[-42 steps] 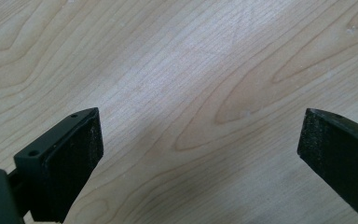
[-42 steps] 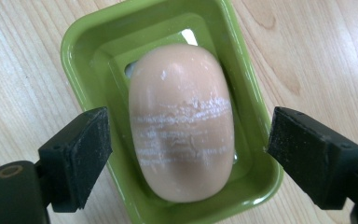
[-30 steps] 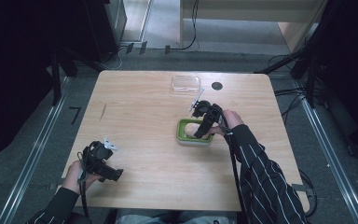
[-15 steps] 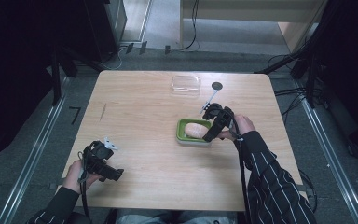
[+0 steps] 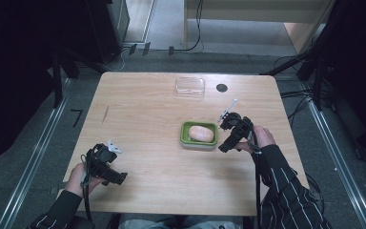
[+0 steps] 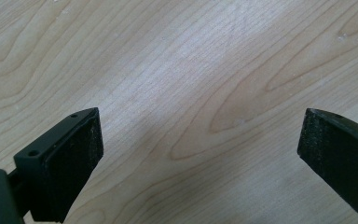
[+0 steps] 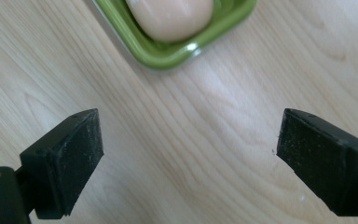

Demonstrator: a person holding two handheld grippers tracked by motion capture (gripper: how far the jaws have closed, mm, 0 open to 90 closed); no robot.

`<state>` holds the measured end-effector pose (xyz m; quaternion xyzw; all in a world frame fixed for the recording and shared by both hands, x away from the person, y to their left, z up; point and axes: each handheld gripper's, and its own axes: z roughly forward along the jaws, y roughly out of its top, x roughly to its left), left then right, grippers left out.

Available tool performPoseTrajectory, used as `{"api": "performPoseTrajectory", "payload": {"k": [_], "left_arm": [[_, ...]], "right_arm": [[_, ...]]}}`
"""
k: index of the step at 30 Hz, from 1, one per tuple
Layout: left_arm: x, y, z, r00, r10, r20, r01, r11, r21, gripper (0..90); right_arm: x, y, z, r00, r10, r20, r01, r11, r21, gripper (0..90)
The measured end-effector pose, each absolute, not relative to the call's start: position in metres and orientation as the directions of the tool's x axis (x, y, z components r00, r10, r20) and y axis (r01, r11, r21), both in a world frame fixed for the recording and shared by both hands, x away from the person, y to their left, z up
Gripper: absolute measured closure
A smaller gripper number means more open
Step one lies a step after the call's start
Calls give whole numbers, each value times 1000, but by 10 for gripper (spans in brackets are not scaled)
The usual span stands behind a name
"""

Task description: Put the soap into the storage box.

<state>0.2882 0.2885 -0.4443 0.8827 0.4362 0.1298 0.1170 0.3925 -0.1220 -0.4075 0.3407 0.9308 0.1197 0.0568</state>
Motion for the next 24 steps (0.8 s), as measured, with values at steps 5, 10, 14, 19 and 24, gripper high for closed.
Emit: {"api": "performPoseTrajectory", "payload": {"k": [5, 10, 14, 19, 24], "left_arm": [[288, 287, -444, 586, 800, 130, 738, -593, 323, 6], [289, 286, -444, 588, 798, 132, 736, -596, 320, 6], [289, 286, -444, 591, 796, 132, 733, -598, 323, 6], [290, 284, -444, 597, 791, 135, 730, -605, 318, 6], [291, 283, -444, 594, 793, 136, 732, -603, 318, 6]], "right_arm": [[382, -134, -417, -747, 664, -23, 642, 731, 231, 74], [370, -145, -427, -735, 678, -13, 661, 721, 209, 74], [361, -151, -432, -732, 681, -8, 666, 718, 203, 75], [349, -158, -437, -725, 689, -4, 674, 711, 198, 74], [339, -165, -443, -725, 689, -2, 676, 712, 190, 74]]}}
